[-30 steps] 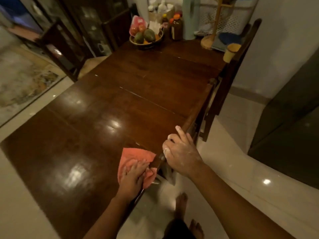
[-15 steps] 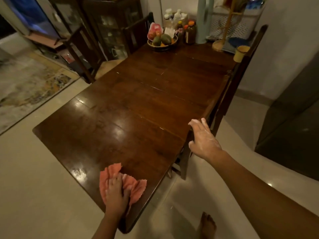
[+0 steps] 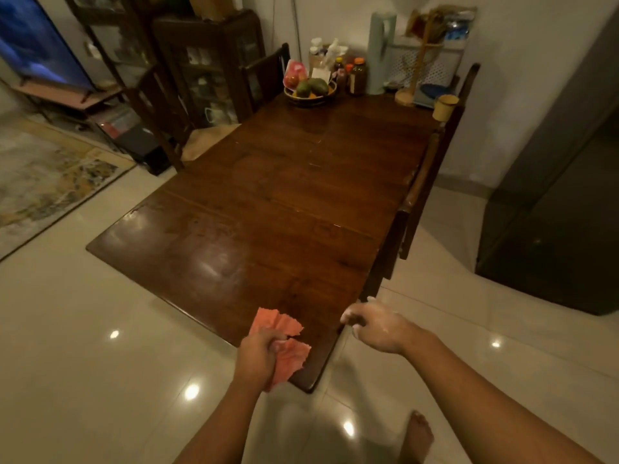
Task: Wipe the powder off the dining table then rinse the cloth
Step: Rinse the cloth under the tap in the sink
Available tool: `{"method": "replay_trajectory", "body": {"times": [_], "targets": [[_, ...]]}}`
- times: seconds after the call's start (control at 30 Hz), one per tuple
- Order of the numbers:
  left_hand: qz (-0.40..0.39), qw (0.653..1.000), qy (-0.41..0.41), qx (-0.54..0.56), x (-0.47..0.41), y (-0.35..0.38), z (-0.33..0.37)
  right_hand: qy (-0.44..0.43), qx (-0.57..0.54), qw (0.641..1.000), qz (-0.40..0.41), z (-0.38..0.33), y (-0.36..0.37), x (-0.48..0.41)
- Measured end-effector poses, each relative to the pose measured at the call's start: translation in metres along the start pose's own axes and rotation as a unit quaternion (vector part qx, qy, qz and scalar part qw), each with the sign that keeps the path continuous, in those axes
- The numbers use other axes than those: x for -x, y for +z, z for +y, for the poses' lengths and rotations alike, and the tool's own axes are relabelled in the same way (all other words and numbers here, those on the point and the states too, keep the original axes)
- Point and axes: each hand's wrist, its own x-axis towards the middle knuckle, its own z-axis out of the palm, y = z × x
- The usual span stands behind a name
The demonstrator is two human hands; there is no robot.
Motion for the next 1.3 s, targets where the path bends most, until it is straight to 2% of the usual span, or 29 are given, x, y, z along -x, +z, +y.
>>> {"method": "replay_trajectory", "body": {"times": [0.07, 0.2, 0.33, 0.47, 0.57, 0.63, 0.7, 0.77, 0.87, 0.97, 1.1, 1.17, 1.23, 1.3], "targets": [[0.025, 0.999, -0.013, 0.032, -0.008, -0.006, 0.000, 0.000, -0.009, 1.000, -0.004, -0.004, 0.010, 0.013], [-0.029, 0.971, -0.026, 0.235, -0.010, -0.010, 0.013, 0.013, -0.073, 0.997, 0.011, -0.007, 0.017, 0.028], [-0.058, 0.940, -0.016, 0.336, 0.008, 0.000, 0.054, 0.017, -0.189, 0.980, 0.062, -0.013, 0.015, 0.043], [-0.131, 0.906, 0.006, 0.402, 0.038, 0.016, 0.105, 0.029, -0.402, 0.913, 0.063, -0.026, -0.001, 0.071], [-0.180, 0.886, 0.024, 0.427, 0.061, 0.035, 0.142, 0.014, -0.506, 0.858, 0.089, -0.017, -0.013, 0.094], [-0.203, 0.891, 0.048, 0.403, 0.074, 0.053, 0.166, -0.015, -0.561, 0.820, 0.115, -0.002, -0.024, 0.115], [-0.210, 0.914, 0.097, 0.334, 0.087, 0.073, 0.188, -0.037, -0.590, 0.792, 0.152, 0.016, -0.036, 0.138], [-0.203, 0.938, 0.164, 0.229, 0.099, 0.100, 0.215, -0.045, -0.598, 0.771, 0.214, 0.045, -0.047, 0.162], [-0.219, 0.941, 0.207, 0.151, 0.112, 0.148, 0.253, -0.037, -0.586, 0.745, 0.316, 0.095, -0.064, 0.201], [-0.283, 0.932, 0.197, 0.114, 0.133, 0.209, 0.293, -0.054, -0.569, 0.715, 0.402, 0.146, -0.086, 0.254], [-0.434, 0.878, 0.190, 0.063, 0.177, 0.298, 0.340, -0.046, -0.515, 0.706, 0.484, 0.213, -0.116, 0.323], [-0.451, 0.860, 0.235, 0.032, 0.202, 0.342, 0.362, -0.040, -0.480, 0.709, 0.514, 0.247, -0.129, 0.354], [-0.438, 0.856, 0.272, 0.036, 0.226, 0.389, 0.381, -0.038, -0.467, 0.700, 0.539, 0.282, -0.139, 0.389], [-0.440, 0.857, 0.256, 0.080, 0.247, 0.434, 0.398, -0.047, -0.471, 0.686, 0.553, 0.314, -0.150, 0.427]]}}
